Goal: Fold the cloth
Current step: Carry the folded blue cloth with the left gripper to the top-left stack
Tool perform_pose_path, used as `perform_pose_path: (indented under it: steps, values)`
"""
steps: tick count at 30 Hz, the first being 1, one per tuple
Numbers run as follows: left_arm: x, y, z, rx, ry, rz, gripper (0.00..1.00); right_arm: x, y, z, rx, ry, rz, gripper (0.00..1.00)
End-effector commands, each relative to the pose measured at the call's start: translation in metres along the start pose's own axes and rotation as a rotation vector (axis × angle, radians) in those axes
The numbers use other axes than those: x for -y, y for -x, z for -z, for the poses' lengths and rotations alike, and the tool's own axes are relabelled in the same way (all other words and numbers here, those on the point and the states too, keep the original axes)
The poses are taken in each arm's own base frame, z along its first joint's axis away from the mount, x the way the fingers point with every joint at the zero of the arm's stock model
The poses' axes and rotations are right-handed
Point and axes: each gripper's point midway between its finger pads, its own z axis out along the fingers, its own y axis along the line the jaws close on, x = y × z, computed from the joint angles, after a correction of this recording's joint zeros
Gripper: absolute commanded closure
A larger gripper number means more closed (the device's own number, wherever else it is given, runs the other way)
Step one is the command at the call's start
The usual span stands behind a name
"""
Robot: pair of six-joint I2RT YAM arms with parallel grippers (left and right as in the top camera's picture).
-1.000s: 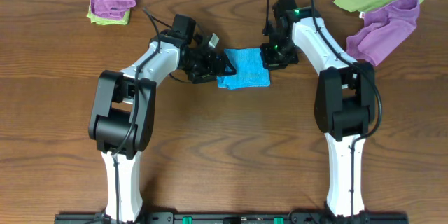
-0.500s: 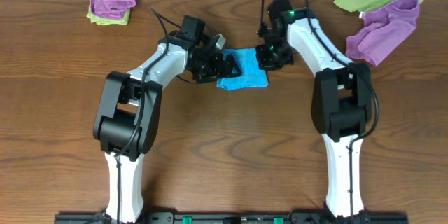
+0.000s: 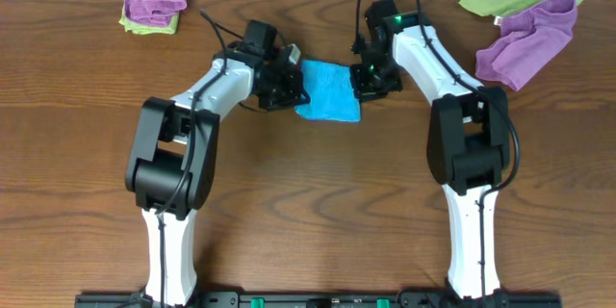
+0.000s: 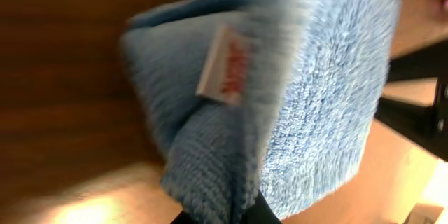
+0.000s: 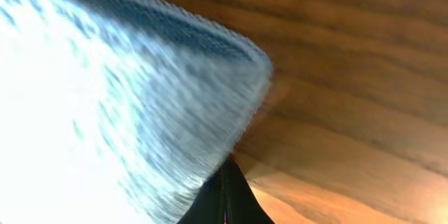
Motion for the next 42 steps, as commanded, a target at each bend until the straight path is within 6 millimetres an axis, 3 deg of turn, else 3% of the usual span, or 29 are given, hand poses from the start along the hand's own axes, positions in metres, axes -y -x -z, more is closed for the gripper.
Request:
perform_pose_path:
  steps: [1,4,6,13,16,20,26,28,33,35,42]
  values:
    - [-0.006,0.037,0.024,0.089,-0.028,0.053,0.94,0.014,0.003,-0.002,-0.01,0.006,-0.018,0.99]
    - [-0.002,0.083,0.065,0.206,-0.066,0.083,0.94,0.018,0.004,0.005,-0.007,0.007,-0.031,0.99]
    - [-0.001,0.119,0.103,0.309,-0.089,0.113,0.94,0.02,0.006,0.008,-0.001,0.007,-0.036,0.99]
    - [-0.01,0.207,0.221,0.66,-0.222,0.326,0.94,0.019,0.009,0.015,0.007,0.008,-0.034,0.98]
    - [-0.033,0.233,0.26,0.827,-0.246,0.451,0.94,0.018,0.009,0.016,0.008,0.009,-0.037,0.99]
    - [-0.065,0.247,0.29,0.997,-0.179,0.56,0.94,0.018,0.01,0.017,0.013,0.009,-0.036,0.99]
    - [-0.085,0.258,0.315,1.171,-0.094,0.609,0.94,0.018,0.013,0.017,0.023,0.009,-0.033,0.98]
    - [-0.1,0.258,0.326,1.256,-0.022,0.657,0.94,0.018,0.015,0.017,0.032,0.01,-0.031,0.98]
    - [-0.12,0.254,0.335,1.314,0.081,0.679,0.94,0.018,0.017,0.017,0.039,0.01,-0.029,0.98]
    - [-0.125,0.256,0.332,1.318,0.1,0.66,0.94,0.018,0.017,0.017,0.039,0.01,-0.03,0.99]
    - [-0.149,0.27,0.296,1.26,0.035,0.63,0.94,0.023,0.014,0.018,0.028,0.01,-0.044,0.99]
